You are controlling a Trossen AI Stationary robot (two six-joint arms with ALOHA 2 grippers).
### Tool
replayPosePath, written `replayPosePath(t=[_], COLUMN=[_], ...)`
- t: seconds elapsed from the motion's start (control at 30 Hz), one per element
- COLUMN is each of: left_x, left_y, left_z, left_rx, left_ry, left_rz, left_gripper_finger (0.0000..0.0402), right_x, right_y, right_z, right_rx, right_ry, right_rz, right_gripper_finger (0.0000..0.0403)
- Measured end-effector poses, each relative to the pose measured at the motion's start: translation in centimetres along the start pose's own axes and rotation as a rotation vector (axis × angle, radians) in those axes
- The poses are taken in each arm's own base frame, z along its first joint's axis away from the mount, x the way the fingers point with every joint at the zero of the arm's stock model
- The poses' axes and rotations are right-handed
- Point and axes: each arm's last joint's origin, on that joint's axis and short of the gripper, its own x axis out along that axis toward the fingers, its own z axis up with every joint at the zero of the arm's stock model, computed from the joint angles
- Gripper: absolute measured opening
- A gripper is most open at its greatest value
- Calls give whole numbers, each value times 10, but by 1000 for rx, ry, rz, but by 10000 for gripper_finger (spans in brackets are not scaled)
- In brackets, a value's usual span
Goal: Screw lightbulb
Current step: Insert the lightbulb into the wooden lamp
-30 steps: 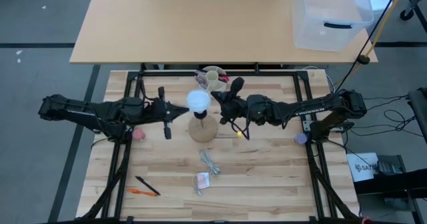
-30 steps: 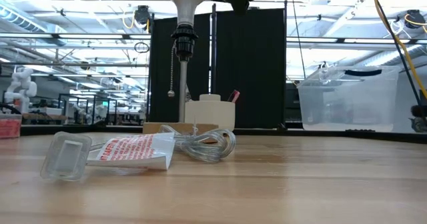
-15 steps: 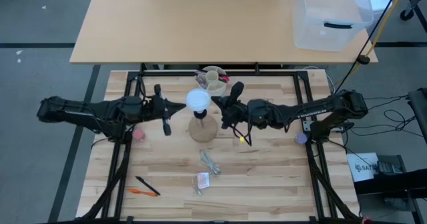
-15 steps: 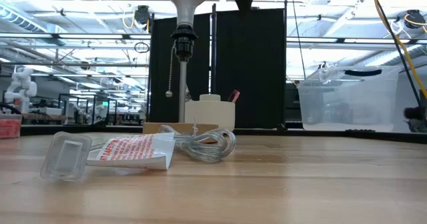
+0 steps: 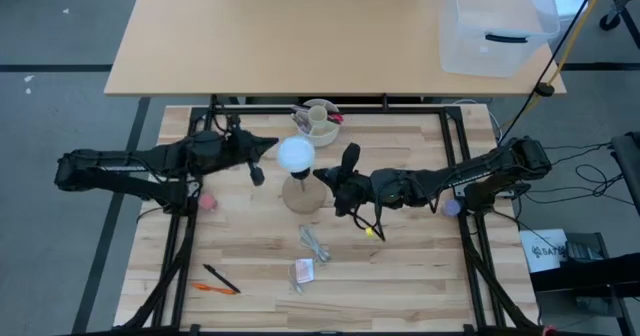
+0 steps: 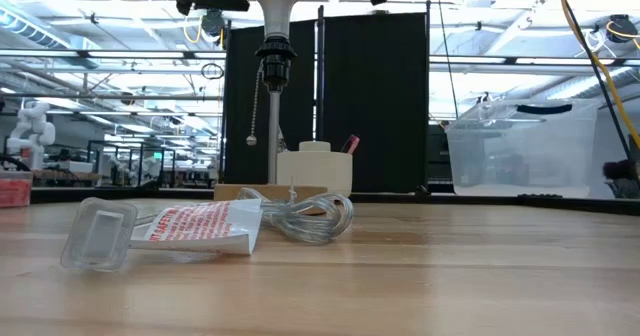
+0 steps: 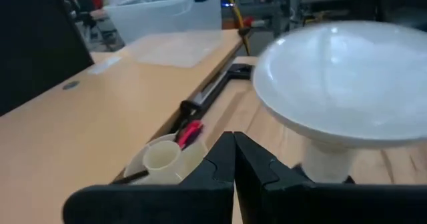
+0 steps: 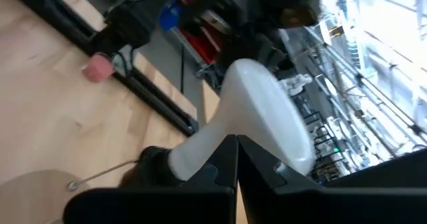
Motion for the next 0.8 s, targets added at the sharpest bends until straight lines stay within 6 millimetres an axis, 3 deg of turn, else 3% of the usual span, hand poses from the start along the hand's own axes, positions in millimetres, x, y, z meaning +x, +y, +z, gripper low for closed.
replayPosePath(t=[0.23,0.43,0.6,0.8], left_x=[-21,-36,-33,-20], left_y=[-1,-13,-28,-39], left_z=[10,16,14,10], left_rx=[-13,11,33,45], left_ry=[-91,-161,-139,-106], left_rz=[-48,-169,-237,-233], left_gripper_finger=[0,0,0,0], right_x=[7,17,21,22], right_y=[-8,-24,-37,-39], right_z=[-14,-29,-34,-32], right_rx=[25,49,72,63], right_ry=[96,128,107,62], right_rz=[-48,-112,-187,-171], right_gripper_finger=[0,0,0,0])
